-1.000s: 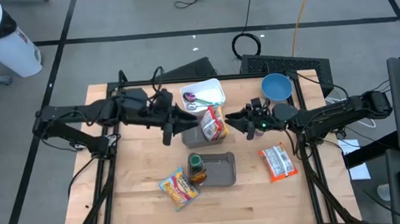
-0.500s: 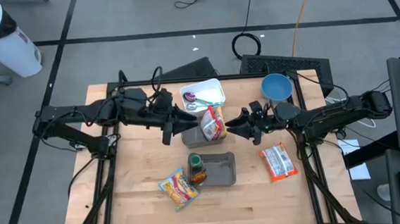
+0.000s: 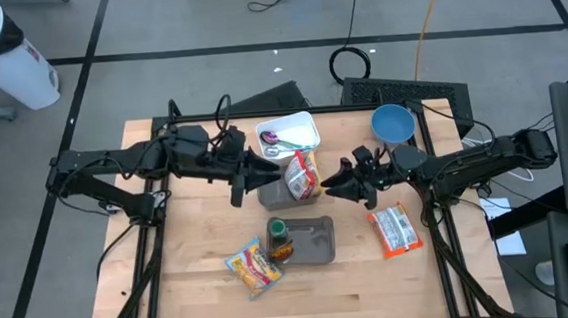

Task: Pick & Place Food Item
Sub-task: Put the black seasoning bottle into the bottom black bin

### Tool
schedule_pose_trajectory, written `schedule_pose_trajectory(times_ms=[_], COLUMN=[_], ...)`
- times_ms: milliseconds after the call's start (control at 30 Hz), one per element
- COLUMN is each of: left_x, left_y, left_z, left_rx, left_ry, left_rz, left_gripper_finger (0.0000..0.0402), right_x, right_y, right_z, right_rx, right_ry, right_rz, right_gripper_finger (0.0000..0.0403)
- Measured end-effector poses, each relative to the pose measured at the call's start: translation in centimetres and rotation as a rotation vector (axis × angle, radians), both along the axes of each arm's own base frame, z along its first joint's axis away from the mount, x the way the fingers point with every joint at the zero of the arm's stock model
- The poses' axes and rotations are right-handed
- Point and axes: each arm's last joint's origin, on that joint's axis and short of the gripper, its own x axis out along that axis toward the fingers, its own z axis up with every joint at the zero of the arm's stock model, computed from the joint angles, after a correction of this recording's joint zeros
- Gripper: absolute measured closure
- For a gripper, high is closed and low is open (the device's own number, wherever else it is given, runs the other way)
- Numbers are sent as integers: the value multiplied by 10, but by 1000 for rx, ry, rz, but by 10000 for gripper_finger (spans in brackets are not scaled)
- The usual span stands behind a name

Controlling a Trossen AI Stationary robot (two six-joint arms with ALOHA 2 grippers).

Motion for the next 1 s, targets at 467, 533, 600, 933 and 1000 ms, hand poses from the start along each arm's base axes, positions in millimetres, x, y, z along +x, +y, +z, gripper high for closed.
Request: schedule_pose_trajectory(times_ms=[467,533,600,933,1000], left_x=[0,0,0,0,0], left_y=[0,0,0,0,0], left_z=[0,0,0,0,0], left_rx=[-2,-2,-2,-2,-2], left_ry=[0,0,0,0,0], left_rz=[0,0,0,1,1], left_gripper_finger=[252,252,252,252,252], right_x=[-1,-1,-1,-1,0], right_y=[3,3,3,-1,-2], right_z=[0,0,0,0,0], right_rx=[-4,-8,-18,-38,-39], right_ry=[3,2,0,-6,-5], right_rz=[97,95,93,72,64], right_gripper_finger=[232,232,232,232,232])
